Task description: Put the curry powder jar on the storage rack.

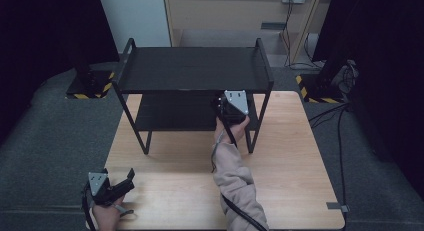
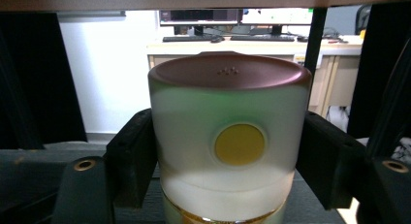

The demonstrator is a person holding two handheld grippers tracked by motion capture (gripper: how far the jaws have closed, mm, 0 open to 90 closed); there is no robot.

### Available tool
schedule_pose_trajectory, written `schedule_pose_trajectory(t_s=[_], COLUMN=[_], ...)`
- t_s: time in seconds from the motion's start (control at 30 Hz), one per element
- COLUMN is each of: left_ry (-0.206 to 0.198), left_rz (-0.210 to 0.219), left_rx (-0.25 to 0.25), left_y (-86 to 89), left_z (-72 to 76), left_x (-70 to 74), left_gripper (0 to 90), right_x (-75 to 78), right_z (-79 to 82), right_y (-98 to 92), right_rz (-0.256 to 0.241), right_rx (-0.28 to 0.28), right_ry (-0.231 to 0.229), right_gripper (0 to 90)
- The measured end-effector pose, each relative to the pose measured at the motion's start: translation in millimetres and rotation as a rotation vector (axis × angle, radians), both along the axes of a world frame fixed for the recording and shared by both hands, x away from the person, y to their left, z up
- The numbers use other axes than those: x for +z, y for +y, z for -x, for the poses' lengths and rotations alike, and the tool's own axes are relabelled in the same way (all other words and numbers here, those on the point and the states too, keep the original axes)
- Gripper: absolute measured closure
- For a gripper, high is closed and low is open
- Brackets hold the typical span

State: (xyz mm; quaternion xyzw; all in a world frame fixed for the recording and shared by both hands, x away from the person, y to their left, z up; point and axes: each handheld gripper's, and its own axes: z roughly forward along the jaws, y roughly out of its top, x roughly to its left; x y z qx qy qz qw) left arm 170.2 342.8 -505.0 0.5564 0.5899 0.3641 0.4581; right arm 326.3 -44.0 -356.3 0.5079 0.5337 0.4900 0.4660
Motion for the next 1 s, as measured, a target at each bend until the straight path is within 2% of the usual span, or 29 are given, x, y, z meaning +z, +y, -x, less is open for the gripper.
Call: schedule_pose_trajectory(t_s=[0.07, 0.27, 0.4, 0.5, 0.63, 0.7, 0.8, 0.83, 0.87, 0.93, 1.0], left_ry=[-0.009, 0.001, 0.005, 0.008, 0.01, 0.01, 0.01, 0.01, 0.01, 0.015, 0.018], left_rz=[0.005, -0.001, -0.01, -0.026, -0.042, -0.034, -0.006, 0.005, 0.005, 0.0, -0.02], left_rx=[-0.008, -0.006, -0.025, -0.044, -0.055, -0.054, -0.059, -0.061, -0.061, -0.065, -0.07], left_y=[1.9, 0.7, 1.6, 1.4, 0.0, 1.1, 5.0, 6.9, 6.9, 6.4, 4.2], left_z=[0.8, -0.5, -1.0, -1.8, -2.4, -2.1, -1.9, -1.8, -1.8, -2.5, -3.3], left_x=[-0.8, 0.3, 0.6, 1.1, 1.5, 1.4, 0.8, 0.6, 0.6, 1.2, 1.7], left_gripper=[0.0, 0.0, 0.0, 0.0, 0.0, 0.0, 0.0, 0.0, 0.0, 0.0, 0.0], right_x=[0.4, -2.2, -7.0, -16.0, -28.8, -38.6, -51.0, -62.5, -62.5, -77.2, -88.6], right_z=[0.3, 12.3, 30.4, 52.4, 83.4, 101.2, 114.2, 120.2, 120.2, 125.9, 127.5], right_y=[-1.8, -4.9, -9.6, -22.9, -52.0, -77.0, -104.1, -125.2, -125.2, -152.2, -178.0], right_rz=[-0.002, -0.025, -0.027, -0.033, -0.032, -0.012, 0.01, 0.02, 0.02, 0.031, 0.043], right_rx=[0.01, 0.029, 0.054, 0.085, 0.143, 0.18, 0.179, 0.17, 0.17, 0.155, 0.165], right_ry=[0.001, 0.003, 0.012, -0.008, -0.019, -0.019, -0.01, -0.008, -0.008, 0.002, 0.028], right_gripper=[17.3, 4.2, 1.2, 0.7, 0.5, 0.5, 0.5, 0.5, 0.5, 0.5, 0.5])
